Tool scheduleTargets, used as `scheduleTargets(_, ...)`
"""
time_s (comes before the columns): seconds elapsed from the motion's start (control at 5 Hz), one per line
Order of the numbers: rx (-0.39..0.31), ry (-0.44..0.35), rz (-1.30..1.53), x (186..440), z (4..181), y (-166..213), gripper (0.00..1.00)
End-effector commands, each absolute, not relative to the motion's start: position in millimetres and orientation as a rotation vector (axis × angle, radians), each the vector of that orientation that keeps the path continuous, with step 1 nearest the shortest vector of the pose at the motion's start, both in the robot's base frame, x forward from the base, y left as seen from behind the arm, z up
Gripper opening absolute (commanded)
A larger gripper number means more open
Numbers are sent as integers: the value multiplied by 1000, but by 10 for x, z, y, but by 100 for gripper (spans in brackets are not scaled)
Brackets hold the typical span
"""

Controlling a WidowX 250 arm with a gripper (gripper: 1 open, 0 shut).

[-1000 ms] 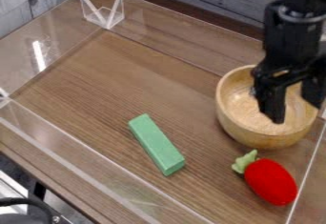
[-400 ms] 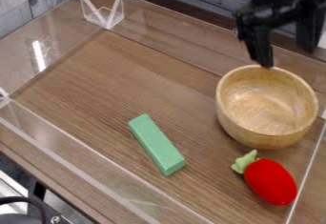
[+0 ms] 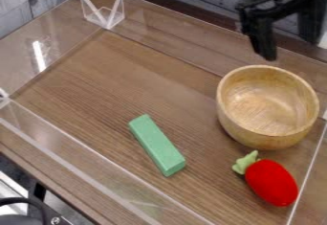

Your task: Move the red object to the right side of the table

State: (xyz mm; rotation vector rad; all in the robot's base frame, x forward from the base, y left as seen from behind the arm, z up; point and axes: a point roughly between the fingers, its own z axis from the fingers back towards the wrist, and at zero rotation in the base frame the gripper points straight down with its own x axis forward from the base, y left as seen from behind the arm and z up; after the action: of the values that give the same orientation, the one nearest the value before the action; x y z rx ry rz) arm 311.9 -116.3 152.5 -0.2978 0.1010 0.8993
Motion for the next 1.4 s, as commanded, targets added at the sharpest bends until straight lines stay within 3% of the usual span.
scheduleTargets(0.0, -327, 38, 868, 3144, 1666, -1246, 0)
scheduleTargets(0.6, -296, 47, 856, 3058, 1585, -1153, 0)
scheduleTargets(0.8, -286, 49, 864, 3037, 1565, -1105, 100)
scheduleTargets(1.2, -272, 37, 919, 2959, 1753, -1249, 100)
